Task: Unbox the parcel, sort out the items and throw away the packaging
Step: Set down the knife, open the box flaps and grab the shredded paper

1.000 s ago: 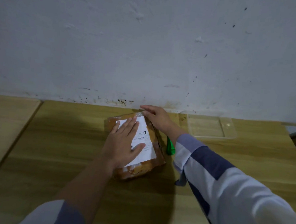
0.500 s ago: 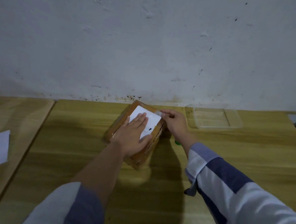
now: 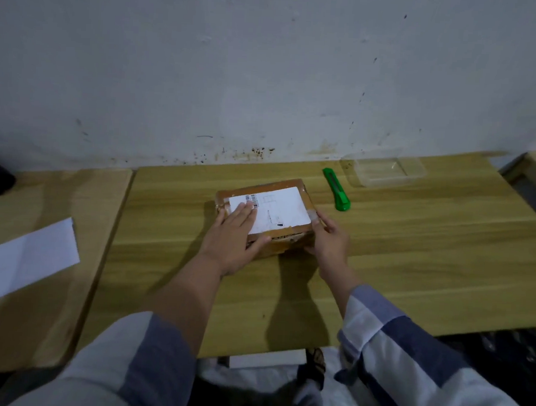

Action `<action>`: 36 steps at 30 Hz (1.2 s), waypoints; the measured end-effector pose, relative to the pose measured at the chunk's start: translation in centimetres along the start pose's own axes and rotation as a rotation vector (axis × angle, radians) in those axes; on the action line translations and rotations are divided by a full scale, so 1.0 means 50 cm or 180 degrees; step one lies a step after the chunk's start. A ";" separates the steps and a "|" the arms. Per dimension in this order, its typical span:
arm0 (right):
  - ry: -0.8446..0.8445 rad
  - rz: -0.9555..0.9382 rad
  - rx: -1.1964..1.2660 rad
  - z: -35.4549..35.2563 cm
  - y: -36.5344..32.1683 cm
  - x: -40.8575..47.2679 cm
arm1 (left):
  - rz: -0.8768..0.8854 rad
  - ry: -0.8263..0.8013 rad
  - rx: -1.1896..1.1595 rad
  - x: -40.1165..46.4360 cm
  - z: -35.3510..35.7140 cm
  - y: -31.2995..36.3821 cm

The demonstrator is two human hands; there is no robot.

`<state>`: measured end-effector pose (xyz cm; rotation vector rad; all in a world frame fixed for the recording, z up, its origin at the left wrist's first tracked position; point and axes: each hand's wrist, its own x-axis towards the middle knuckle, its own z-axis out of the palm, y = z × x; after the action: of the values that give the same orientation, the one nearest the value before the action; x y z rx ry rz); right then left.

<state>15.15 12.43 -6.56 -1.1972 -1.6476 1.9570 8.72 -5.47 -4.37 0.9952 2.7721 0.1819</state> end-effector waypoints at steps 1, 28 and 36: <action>0.0038 0.0006 0.0022 -0.001 0.009 -0.020 | 0.0052 0.0008 0.0012 -0.014 0.002 -0.005; -0.1069 -0.3401 -0.3499 -0.020 0.006 -0.099 | -0.0928 0.0520 -0.1398 -0.099 0.030 -0.038; -0.0936 -0.3651 -0.2794 -0.017 -0.038 -0.105 | -0.0790 0.0964 -0.1552 -0.089 -0.005 -0.055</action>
<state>18.42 9.85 -2.76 0.0545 -2.5873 0.6866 10.33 -10.41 -4.00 0.5313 2.8516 0.9839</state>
